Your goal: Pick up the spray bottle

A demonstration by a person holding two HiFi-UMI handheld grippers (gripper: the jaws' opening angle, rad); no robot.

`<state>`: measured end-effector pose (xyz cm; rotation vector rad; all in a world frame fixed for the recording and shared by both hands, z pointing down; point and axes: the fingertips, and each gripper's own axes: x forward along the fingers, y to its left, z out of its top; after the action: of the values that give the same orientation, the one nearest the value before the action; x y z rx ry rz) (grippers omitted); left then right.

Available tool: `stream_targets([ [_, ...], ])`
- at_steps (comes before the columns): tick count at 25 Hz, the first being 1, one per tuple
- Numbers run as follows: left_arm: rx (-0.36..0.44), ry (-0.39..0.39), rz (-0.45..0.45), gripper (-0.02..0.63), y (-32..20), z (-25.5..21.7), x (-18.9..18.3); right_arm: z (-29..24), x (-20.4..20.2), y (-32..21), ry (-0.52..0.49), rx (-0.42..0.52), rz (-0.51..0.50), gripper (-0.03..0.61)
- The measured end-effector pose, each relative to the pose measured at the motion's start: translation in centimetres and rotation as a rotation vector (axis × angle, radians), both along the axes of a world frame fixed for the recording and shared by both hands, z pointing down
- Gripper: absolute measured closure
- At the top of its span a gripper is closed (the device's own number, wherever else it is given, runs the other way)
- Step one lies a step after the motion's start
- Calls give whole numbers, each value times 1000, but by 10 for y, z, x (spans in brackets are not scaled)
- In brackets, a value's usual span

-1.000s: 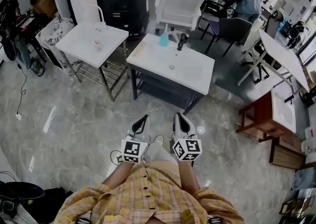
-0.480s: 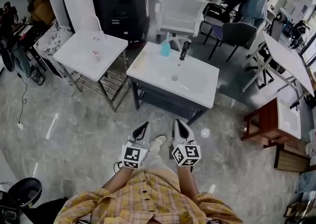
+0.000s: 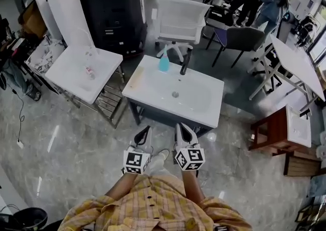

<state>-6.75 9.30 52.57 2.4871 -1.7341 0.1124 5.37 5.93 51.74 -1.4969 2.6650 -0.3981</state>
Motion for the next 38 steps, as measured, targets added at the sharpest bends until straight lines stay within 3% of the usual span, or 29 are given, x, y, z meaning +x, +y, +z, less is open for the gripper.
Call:
stream_targets([
  [10,-15,1,18,614,-97,-4,5,-2,1,-92,7,-29,0,577],
  [25,-37,-12,8,614,-200,7,4,6,-7,-193,25,-36,-46,577],
  [38,-39,-29,11,614,-234,12,9,4,-5,-228,22,-22,-50,577],
])
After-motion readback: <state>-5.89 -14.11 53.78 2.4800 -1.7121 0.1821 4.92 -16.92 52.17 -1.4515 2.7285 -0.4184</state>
